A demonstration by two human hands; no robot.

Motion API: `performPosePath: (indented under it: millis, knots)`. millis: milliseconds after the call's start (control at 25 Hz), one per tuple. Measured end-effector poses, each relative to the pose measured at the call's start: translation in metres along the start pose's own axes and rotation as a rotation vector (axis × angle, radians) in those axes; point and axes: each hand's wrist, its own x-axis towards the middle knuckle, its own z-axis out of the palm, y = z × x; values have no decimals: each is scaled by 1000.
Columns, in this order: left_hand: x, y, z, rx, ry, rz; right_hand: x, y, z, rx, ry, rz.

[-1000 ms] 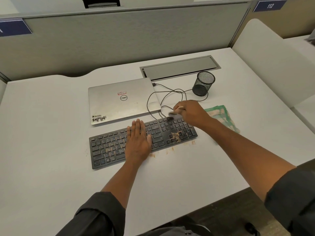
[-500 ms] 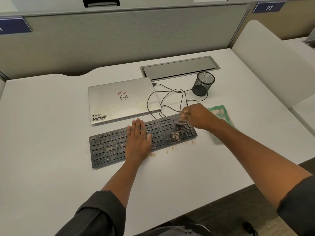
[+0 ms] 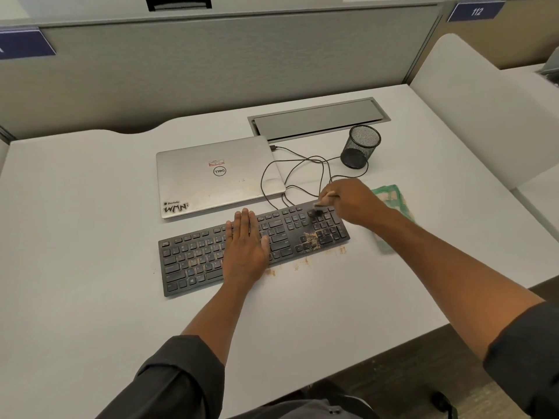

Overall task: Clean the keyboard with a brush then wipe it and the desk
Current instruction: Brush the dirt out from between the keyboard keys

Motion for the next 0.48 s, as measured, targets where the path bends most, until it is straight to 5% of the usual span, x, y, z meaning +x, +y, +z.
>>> performPosePath:
  millis: [280, 480]
  knots:
    - [1, -1, 1, 5, -11, -1, -28, 14, 20, 86, -32, 6]
    - [1, -1, 0, 6, -23, -4, -29, 42, 4, 36, 127, 45]
